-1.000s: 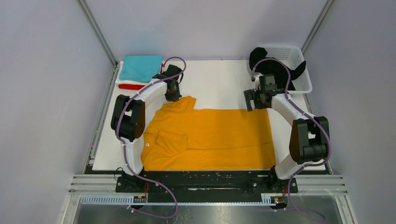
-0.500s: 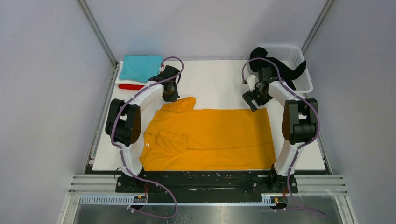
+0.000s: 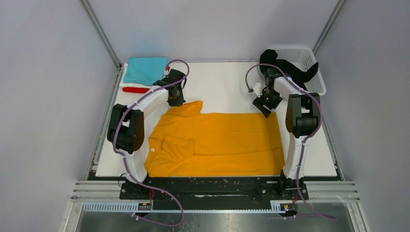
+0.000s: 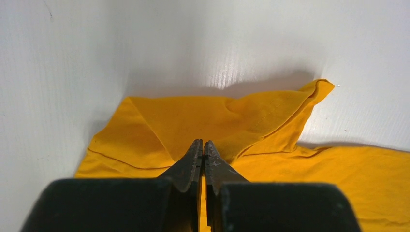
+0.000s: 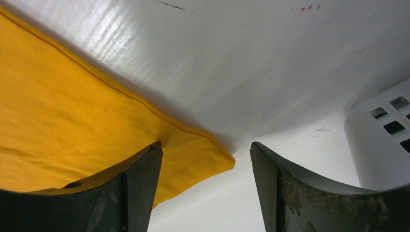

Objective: Fold and stack the t-shirts
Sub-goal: Grab the side of the flattened tshirt furthest away from the robot with both arms

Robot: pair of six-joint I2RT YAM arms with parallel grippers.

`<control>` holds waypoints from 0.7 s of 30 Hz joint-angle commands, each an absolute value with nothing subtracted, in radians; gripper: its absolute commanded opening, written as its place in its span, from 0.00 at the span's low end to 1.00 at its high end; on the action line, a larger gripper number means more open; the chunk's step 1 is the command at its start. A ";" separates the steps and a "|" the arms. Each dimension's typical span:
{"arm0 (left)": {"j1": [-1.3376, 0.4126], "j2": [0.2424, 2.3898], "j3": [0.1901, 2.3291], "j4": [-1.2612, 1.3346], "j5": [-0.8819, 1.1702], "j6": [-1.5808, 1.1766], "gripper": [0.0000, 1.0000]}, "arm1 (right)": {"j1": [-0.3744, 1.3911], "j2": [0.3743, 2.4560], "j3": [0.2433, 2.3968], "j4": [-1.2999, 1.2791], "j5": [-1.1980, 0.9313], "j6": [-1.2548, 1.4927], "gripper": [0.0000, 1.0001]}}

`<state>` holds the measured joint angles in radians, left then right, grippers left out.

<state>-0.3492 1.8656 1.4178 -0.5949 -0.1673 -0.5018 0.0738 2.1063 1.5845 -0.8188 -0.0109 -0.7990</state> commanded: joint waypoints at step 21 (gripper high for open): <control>-0.347 1.767 1.400 -0.562 -0.213 -0.500 0.00 | 0.127 2.159 1.670 -0.966 0.032 -0.803 0.67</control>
<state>-0.3492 1.8256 1.4036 -0.5896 -0.1848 -0.5018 0.0895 2.1704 1.6726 -0.9894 0.0769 -0.8066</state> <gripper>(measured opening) 0.011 0.663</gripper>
